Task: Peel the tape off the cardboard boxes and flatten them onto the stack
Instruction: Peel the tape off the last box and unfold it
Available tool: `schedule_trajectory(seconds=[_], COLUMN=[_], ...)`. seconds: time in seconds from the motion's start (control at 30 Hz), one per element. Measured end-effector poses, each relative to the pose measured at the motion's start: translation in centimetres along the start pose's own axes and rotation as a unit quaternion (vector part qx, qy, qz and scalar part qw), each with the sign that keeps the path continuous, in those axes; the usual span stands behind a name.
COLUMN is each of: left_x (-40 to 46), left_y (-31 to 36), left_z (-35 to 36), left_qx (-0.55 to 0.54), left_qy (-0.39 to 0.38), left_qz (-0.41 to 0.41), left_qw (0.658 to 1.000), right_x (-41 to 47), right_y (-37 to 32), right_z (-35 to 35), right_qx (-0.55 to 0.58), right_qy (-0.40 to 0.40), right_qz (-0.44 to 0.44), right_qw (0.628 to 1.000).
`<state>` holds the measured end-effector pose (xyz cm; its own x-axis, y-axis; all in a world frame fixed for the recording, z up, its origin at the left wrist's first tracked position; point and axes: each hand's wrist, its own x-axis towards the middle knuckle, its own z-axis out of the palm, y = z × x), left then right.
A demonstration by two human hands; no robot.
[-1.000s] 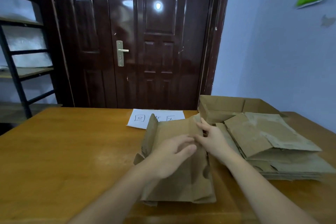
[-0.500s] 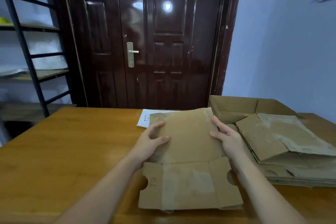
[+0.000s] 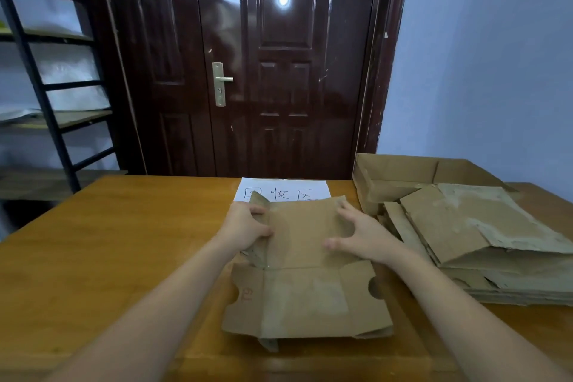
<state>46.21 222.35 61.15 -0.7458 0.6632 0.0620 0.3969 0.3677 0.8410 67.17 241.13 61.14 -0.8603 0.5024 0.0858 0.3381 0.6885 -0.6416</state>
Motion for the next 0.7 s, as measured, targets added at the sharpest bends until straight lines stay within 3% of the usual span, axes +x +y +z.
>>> schedule_trajectory(seconds=[0.17, 0.3, 0.4, 0.57, 0.7], left_x=[-0.2, -0.4, -0.5, -0.4, -0.8], left_y=[-1.3, -1.1, -1.1, -1.7, -1.7], left_z=[1.5, 2.7, 3.5, 4.9, 5.0], left_qx=[-0.009, -0.032, -0.032, 0.13, 0.343], left_qy=[-0.009, -0.021, -0.071, -0.138, -0.165], left_qz=[-0.014, -0.001, 0.007, 0.016, 0.027], left_qw=[1.0, 0.999, 0.997, 0.982, 0.924], right_x=[0.4, 0.7, 0.8, 0.4, 0.2], right_y=[1.6, 2.6, 3.1, 3.9, 3.8], right_z=[2.2, 2.0, 0.9, 0.2, 0.6], right_qx=[-0.119, -0.163, -0.182, -0.227, -0.223], right_qy=[-0.097, -0.109, -0.123, -0.119, -0.129], right_qz=[0.033, 0.058, 0.072, 0.094, 0.11], right_qw=[0.988, 0.979, 0.973, 0.962, 0.96])
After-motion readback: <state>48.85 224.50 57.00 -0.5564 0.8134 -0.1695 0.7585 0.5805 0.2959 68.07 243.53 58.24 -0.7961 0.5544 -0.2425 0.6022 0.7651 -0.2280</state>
